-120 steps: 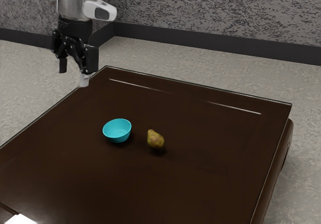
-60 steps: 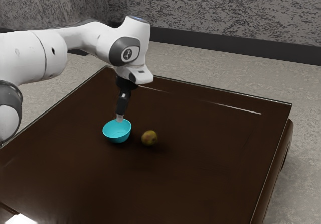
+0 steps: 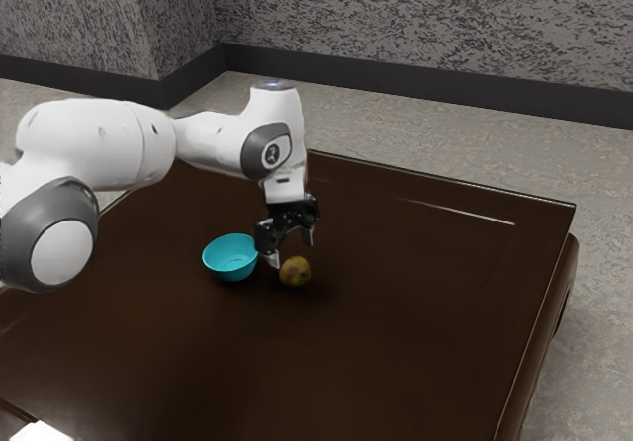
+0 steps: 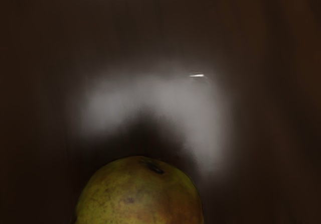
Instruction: Place the pear in the bowl.
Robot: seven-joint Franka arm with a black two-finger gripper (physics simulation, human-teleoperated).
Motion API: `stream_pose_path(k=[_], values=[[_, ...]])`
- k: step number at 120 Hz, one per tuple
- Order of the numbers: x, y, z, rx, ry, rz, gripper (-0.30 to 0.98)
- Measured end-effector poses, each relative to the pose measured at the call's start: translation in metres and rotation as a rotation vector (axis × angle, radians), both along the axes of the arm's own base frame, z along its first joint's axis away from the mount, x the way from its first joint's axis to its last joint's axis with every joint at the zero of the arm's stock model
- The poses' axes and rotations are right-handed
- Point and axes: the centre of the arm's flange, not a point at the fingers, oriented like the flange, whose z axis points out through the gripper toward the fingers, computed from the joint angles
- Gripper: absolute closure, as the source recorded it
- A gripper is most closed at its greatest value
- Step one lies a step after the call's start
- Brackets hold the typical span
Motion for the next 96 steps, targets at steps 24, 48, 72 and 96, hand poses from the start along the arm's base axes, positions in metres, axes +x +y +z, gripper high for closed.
stream_pose_path(k=[24, 48, 72, 96], values=[[0.001, 0.01, -0.03, -0.052, 0.018, -0.145, 0.0], [0.001, 0.017, -0.048, -0.093, 0.019, -0.243, 0.0], [0.003, 0.013, -0.048, -0.129, -0.013, -0.322, 0.14], [0.005, 0.013, -0.047, -0.143, -0.03, -0.384, 0.32]])
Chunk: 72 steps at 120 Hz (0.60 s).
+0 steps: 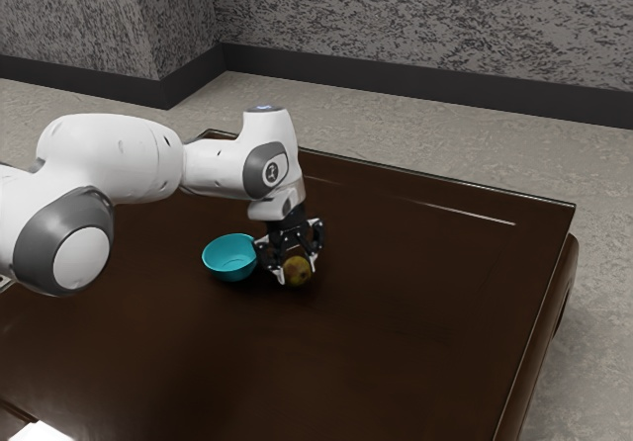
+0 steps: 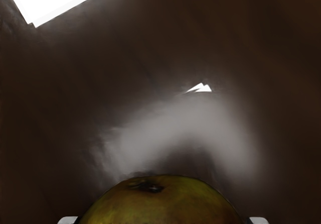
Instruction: Place the pear in the bowl.
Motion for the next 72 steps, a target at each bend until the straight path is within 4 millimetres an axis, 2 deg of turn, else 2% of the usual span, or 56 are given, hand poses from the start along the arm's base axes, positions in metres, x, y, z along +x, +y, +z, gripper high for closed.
stream_pose_path(k=[22, 26, 34, 42, 56, 63, 72], values=[[0.002, -0.002, 0.01, -0.013, -0.025, -0.049, 0.45], [0.003, -0.002, 0.02, -0.016, -0.041, -0.057, 0.47], [0.006, 0.002, 0.053, -0.018, -0.087, -0.068, 0.51], [0.007, 0.017, 0.077, -0.008, -0.117, -0.065, 0.54], [0.006, 0.053, 0.107, 0.026, -0.143, -0.046, 0.62], [0.004, 0.081, 0.114, 0.053, -0.138, -0.021, 0.68], [-0.002, 0.101, 0.111, 0.067, -0.11, -0.009, 0.71]])
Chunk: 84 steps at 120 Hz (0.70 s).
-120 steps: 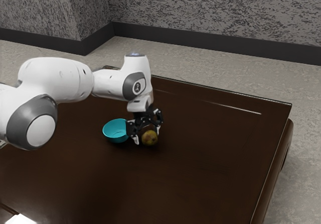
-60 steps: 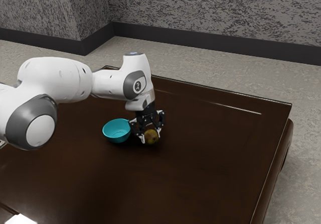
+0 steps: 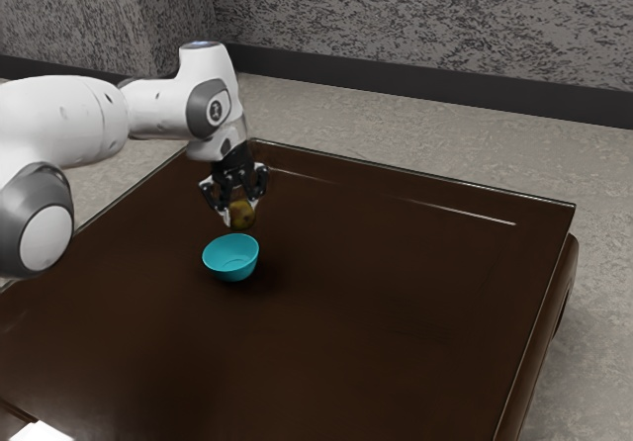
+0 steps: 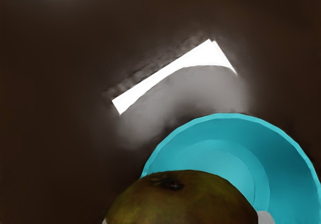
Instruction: Place the pear in the bowl.
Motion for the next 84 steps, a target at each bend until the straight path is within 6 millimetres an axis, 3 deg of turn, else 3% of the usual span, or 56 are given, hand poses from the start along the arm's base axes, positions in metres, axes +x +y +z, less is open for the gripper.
stream_pose_path(k=[6, 14, 39, 68, 72, 84], values=[[-0.005, 0.007, -0.007, 0.001, 0.028, 0.003, 0.75], [-0.012, 0.013, -0.019, 0.0, 0.065, 0.002, 0.71], [-0.018, 0.015, -0.027, 0.011, 0.114, -0.016, 0.32], [-0.021, 0.015, -0.025, 0.019, 0.135, -0.021, 0.11], [-0.021, 0.013, -0.015, 0.015, 0.12, -0.02, 0.09], [-0.037, -0.02, 0.1, -0.011, -0.01, 0.066, 0.06]])
